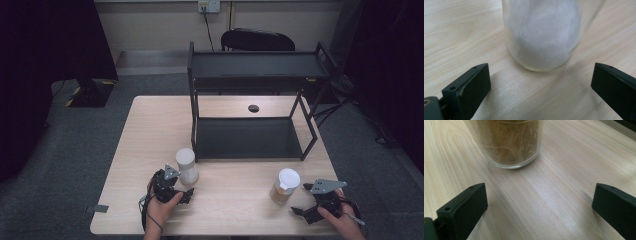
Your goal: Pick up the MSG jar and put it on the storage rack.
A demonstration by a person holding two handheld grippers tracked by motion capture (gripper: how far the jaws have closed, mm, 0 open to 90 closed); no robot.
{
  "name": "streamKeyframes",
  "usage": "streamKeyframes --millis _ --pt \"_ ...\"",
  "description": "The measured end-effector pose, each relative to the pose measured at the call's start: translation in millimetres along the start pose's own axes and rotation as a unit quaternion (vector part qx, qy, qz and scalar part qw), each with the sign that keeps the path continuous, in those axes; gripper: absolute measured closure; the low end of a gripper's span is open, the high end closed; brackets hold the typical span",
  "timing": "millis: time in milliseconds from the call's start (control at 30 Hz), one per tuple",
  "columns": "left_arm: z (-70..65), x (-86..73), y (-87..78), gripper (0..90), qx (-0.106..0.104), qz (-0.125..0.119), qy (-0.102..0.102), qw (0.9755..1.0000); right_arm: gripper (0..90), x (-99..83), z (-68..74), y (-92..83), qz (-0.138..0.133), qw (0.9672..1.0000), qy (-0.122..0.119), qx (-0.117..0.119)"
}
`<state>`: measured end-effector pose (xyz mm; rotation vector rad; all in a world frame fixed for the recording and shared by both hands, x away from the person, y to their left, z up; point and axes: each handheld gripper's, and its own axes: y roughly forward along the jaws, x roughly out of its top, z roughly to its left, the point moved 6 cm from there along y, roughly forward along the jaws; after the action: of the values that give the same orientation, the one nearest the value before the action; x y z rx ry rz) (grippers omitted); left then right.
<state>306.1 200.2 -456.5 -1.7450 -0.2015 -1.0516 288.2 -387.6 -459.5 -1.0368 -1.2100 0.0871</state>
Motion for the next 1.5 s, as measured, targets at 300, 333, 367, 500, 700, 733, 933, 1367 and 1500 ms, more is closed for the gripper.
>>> streamKeyframes --millis 300,333,367,500,700,733,933,1367,1500 --pt "4.0 5.0 -6.4 1.8 -0.015 -0.021 -0.013 0.9996 0.0 0.0 0.0 0.0 0.0 1.0 0.0 0.0" --pt "4.1 7.6 -7.5 1.8 -0.016 -0.027 -0.015 0.9994 0.0 0.0 0.0 0.0 0.0 1.0 0.0 0.0" --pt "4.1 7.6 -7.5 1.8 -0.016 -0.027 -0.015 0.9994 0.0 0.0 0.0 0.0 0.0 1.0 0.0 0.0" --pt "4.3 13.0 -9.0 1.8 -0.018 -0.033 -0.022 0.999 0.0 -0.1 0.1 0.0 0.0 1.0 0.0 0.0" --pt "5.6 20.0 -11.1 1.8 -0.022 -0.044 -0.03 0.9984 0.0 -0.1 0.1 0.0 0.0 1.0 0.0 0.0" --pt "5.6 22.2 -12.2 1.8 -0.02 -0.045 -0.029 0.9984 0.0 -0.1 0.1 0.0 0.0 1.0 0.0 0.0" --pt "5.9 28.7 -13.6 2.5 -0.021 -0.052 -0.029 0.998 0.0 -0.1 0.3 0.1 0.0 1.0 0.0 -0.001" --pt "8.3 40.4 -13.6 11.0 -0.02 -0.07 -0.036 0.9967 0.0 -0.1 0.4 0.1 0.0 1.0 0.0 -0.001" --pt "9.3 42.1 -14.3 13.9 -0.021 -0.076 -0.033 0.9963 0.0 -0.1 0.4 0.1 0.0 1.0 0.0 -0.001"
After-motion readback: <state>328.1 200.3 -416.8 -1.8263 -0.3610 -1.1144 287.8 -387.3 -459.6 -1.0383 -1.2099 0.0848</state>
